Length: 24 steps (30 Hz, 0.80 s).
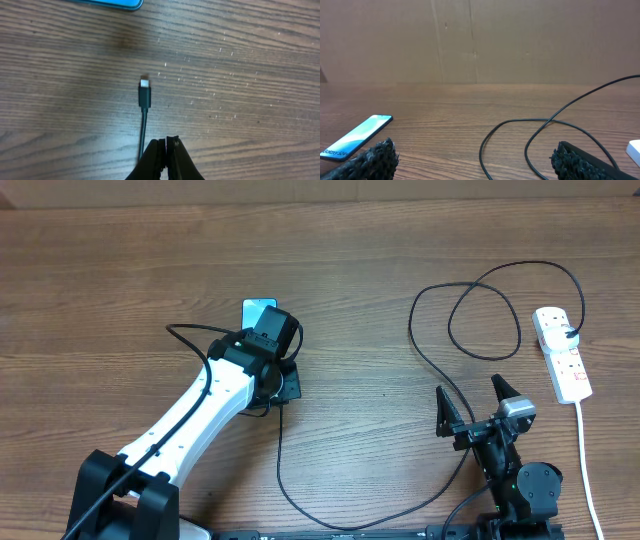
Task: Plug charger to phone and switch on socket
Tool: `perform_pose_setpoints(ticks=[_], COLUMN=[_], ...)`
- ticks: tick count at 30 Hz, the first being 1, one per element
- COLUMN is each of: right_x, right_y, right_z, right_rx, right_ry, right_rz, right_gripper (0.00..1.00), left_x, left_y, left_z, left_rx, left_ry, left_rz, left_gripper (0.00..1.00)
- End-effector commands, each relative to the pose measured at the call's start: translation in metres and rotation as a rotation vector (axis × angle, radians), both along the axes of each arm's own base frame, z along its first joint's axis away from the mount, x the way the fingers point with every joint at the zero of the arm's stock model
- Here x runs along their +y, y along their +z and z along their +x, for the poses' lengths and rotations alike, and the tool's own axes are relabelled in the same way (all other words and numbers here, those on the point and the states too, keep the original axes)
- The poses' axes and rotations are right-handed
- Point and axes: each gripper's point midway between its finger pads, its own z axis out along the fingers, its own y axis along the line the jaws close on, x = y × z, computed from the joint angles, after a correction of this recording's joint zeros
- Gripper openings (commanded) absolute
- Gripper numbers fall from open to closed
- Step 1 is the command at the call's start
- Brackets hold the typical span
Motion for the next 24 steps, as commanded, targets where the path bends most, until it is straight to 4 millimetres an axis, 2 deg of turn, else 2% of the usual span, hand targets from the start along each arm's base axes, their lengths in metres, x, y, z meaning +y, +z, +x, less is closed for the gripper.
perform_pose_setpoints(ticks=[1, 5, 11, 19, 21, 23, 24], right_x=[0.000, 0.000, 0.000, 0.000, 0.000, 0.000, 0.000], right_y=[-0.004, -0.004, -0.004, -0.004, -0.004, -0.004, -0.004], right_z=[0.001, 0.001, 0.001, 0.001, 0.001, 0.001, 0.001], right_rx=[0.005, 0.005, 0.005, 0.005, 0.005, 0.005, 0.005], right_ry=[-0.004, -0.004, -0.004, -0.004, -0.004, -0.004, -0.004], right_rz=[-0.005, -0.005, -0.005, -0.005, -0.005, -0.005, -0.005], right_gripper=[1.00, 1.00, 1.00, 1.00, 1.00, 1.00, 1.00], left_x=[0.003, 0.003, -0.001, 0.000, 0.000, 0.000, 0.000], left_y=[-0.009, -0.020, -0.053, -0.056, -0.056, -0.056, -0.056], left_z=[-0.001, 0.005, 0.002, 0.002, 0.002, 0.002, 0.002], left_rx=[0.006, 0.010, 0.093, 0.109, 0.110, 0.110, 0.109], left_ry=[0.023, 0.025, 0.020, 0.031, 0.031, 0.031, 0.031], left_rz=[0.026, 0.042, 0.055, 0.038, 0.038, 0.038, 0.038], left_gripper=[0.04, 0.04, 0.04, 0.06, 0.13, 0.27, 0.37])
